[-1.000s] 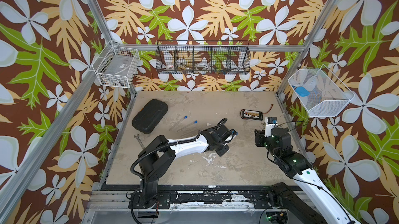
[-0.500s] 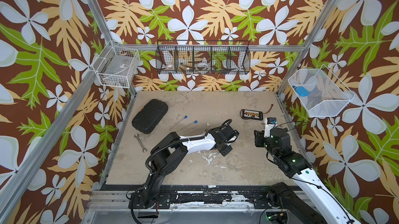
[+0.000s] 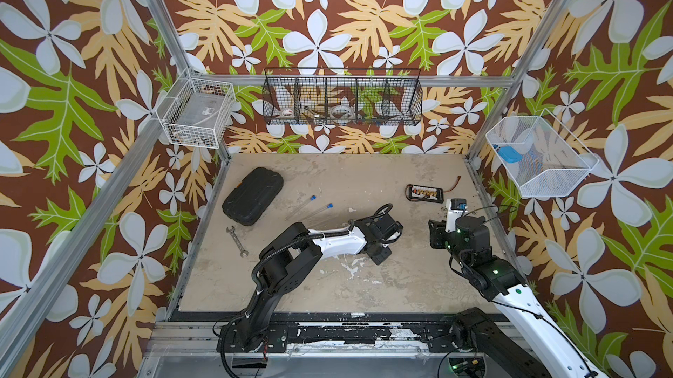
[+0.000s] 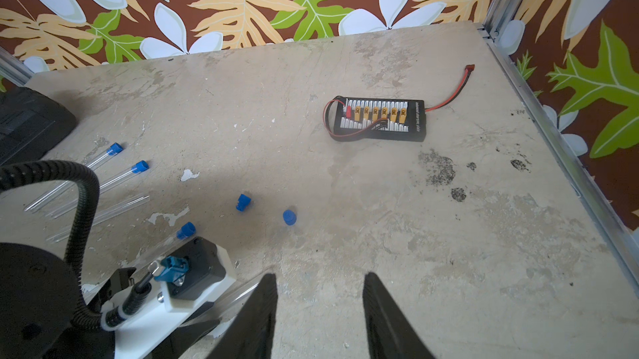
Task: Insert stoppers into test tubes
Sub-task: Pick up the test tube at the center of the board.
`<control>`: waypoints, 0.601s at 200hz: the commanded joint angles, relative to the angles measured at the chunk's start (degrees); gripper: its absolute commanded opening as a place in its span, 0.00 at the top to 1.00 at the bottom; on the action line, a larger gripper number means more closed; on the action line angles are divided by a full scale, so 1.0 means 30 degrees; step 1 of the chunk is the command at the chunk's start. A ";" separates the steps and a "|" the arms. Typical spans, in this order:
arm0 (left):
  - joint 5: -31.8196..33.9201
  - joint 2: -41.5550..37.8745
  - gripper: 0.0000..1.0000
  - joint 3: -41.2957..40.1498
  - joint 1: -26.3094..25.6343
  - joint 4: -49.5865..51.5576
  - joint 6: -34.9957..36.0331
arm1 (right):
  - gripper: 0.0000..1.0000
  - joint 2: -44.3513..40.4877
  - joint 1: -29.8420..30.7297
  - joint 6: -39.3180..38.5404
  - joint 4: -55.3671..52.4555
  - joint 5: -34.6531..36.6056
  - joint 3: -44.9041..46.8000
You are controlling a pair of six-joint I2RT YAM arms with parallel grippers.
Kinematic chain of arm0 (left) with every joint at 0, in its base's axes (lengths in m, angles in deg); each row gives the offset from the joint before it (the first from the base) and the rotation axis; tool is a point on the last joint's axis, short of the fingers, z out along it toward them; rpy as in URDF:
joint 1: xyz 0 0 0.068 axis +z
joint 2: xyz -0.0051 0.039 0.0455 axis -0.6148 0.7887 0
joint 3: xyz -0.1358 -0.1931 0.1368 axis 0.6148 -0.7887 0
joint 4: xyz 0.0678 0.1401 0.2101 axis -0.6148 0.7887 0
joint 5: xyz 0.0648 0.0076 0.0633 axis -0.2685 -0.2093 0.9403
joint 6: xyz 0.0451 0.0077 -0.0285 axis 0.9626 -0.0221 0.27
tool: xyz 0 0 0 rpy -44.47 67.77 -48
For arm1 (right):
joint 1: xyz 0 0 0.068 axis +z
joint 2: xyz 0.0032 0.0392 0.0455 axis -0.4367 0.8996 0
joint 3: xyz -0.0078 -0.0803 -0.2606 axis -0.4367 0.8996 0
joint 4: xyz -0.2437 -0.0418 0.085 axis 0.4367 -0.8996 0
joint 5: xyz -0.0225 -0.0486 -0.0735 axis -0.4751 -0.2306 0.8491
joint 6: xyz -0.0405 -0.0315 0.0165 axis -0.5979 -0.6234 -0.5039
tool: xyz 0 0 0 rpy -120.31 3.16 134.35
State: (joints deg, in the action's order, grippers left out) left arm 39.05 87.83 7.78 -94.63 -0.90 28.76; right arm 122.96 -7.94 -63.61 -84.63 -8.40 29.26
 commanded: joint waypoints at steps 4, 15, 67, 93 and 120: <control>0.0374 0.0129 0.84 -0.0022 -0.0040 0.0619 0.0341 | 0.56 -0.0083 0.0001 0.0213 0.0138 0.0268 -0.0004; 0.0568 -0.0015 0.86 -0.0051 -0.0049 0.0530 0.0413 | 0.55 -0.0135 0.0016 0.0324 0.0164 0.0195 0.0027; 0.0747 -0.1751 0.90 -0.1470 -0.0038 -0.1111 0.1064 | 0.53 -0.0470 0.0020 0.1075 0.0402 -0.0270 0.0259; 0.0302 -0.3880 0.92 -0.3534 -0.0031 -0.3111 0.1579 | 0.53 -0.0253 0.0013 0.1173 0.0245 -0.0246 -0.0019; -0.0823 -0.7012 0.95 -0.6896 -0.0046 -0.6241 0.2414 | 0.49 0.0234 0.0011 0.1095 0.0025 -0.1051 -0.0925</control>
State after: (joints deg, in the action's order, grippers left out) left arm 39.86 72.53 -7.42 -94.74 -10.08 33.32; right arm 122.74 -7.96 -60.75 -84.70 -9.56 28.45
